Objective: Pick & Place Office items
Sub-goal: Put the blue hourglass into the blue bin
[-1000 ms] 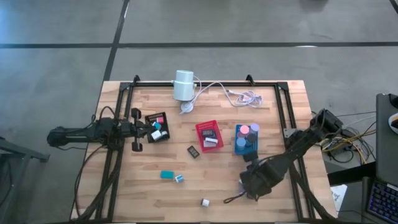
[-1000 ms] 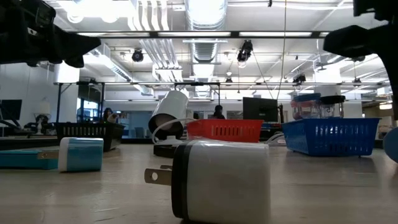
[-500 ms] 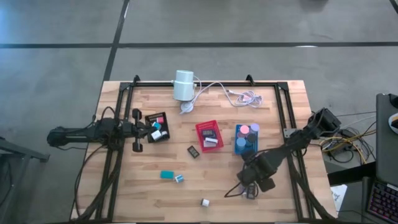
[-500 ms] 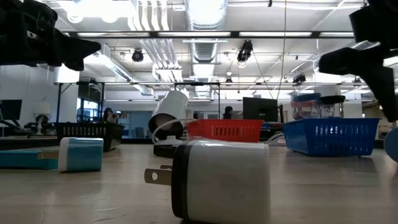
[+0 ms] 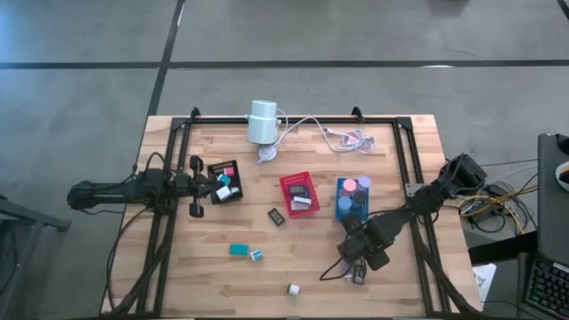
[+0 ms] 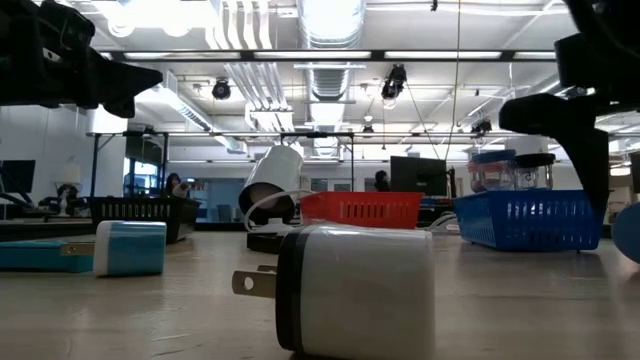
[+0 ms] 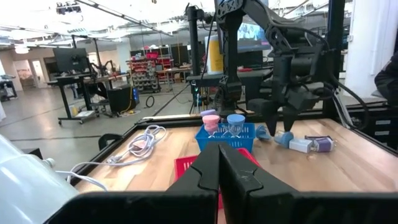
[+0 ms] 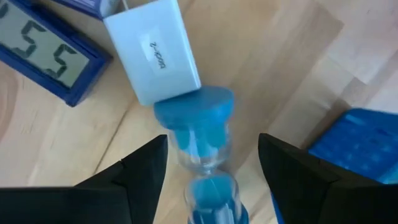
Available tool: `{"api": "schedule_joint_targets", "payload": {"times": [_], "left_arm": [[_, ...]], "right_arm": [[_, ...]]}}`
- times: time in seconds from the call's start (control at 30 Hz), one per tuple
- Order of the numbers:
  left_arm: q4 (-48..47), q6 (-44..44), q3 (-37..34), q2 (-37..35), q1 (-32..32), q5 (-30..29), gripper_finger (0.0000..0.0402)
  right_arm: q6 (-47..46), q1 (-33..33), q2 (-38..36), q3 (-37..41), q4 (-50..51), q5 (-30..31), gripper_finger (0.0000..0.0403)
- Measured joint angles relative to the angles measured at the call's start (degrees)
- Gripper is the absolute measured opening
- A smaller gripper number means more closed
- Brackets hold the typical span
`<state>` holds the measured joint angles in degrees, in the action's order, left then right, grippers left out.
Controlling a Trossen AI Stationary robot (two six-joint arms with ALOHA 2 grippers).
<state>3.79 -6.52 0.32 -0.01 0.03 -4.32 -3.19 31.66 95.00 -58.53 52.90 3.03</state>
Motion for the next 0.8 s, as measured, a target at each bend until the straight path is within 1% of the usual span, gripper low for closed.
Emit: {"api": "schedule_joint_targets", "payload": {"times": [0.1,0.4,0.47,0.63,0.8], "left_arm": [[0.0,0.0,0.0,0.0,0.0,0.0,0.0005],[0.9,0.2,0.0,0.0,0.0,0.0,0.0005],[0.9,0.2,0.0,0.0,0.0,0.0,0.0005],[0.9,0.5,0.0,0.0,0.0,0.0,0.0005],[0.9,0.6,0.0,0.0,0.0,0.0,0.0005]], "right_arm": [[0.7,0.0,0.4,1.3,-2.7,0.0,0.0239],[-0.1,-0.1,3.5,2.1,-3.2,0.0,0.0215],[-0.1,-0.1,4.7,2.1,-3.7,0.0,0.0204],[-1.6,-0.1,5.5,1.9,-3.8,-0.3,0.0161],[-4.2,-0.1,3.7,2.0,-3.7,-0.4,0.0160]]}}
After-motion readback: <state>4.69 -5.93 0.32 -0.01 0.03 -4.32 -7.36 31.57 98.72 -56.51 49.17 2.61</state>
